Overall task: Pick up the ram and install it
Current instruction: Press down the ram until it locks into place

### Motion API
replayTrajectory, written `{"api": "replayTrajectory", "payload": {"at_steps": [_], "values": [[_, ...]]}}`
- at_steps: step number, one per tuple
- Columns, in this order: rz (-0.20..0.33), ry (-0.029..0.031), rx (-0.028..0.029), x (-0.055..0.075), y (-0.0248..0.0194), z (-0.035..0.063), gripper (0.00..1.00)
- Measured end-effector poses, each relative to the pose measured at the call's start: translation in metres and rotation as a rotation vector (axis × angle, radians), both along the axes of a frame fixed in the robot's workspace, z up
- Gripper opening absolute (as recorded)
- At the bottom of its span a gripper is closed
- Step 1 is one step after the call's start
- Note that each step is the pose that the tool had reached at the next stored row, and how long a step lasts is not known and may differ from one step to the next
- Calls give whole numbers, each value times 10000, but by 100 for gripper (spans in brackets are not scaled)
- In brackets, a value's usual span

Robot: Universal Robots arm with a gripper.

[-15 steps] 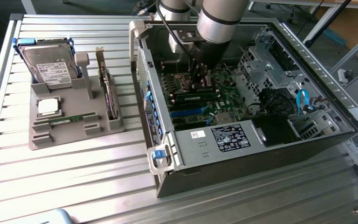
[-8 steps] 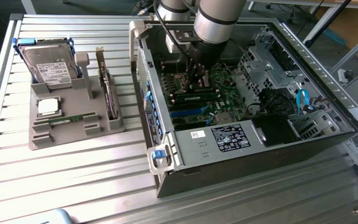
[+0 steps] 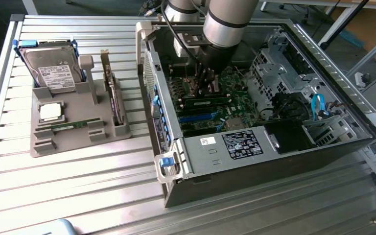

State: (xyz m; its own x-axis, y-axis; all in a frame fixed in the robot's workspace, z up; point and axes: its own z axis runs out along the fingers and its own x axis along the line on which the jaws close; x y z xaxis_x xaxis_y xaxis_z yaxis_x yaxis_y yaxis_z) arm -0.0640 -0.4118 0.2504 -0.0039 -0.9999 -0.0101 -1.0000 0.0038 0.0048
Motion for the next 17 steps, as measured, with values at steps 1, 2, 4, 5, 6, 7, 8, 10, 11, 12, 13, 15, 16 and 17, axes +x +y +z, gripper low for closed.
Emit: {"api": "replayTrajectory", "payload": {"at_steps": [1, 2, 4, 5, 6, 7, 8, 10, 11, 12, 13, 15, 16, 17], "values": [[0, 0, 1, 0, 0, -8, 10], [0, 0, 1, 0, 0, -15, 10], [0, 0, 1, 0, 0, -28, 10], [0, 0, 0, 0, 0, -33, 10], [0, 0, 0, 0, 0, -38, 10], [0, 0, 0, 0, 0, -43, 10], [0, 0, 0, 0, 0, -47, 10], [-1, 1, -2, 0, -1, -48, 10], [0, 1, -2, 0, -1, -49, 10], [0, 0, -1, 0, 0, -49, 10], [0, 0, 0, 0, -1, -50, 10], [0, -2, 4, 0, 0, -61, 10], [0, -1, 1, 0, 0, -66, 10], [0, -1, 1, 0, 0, -71, 10]]}}
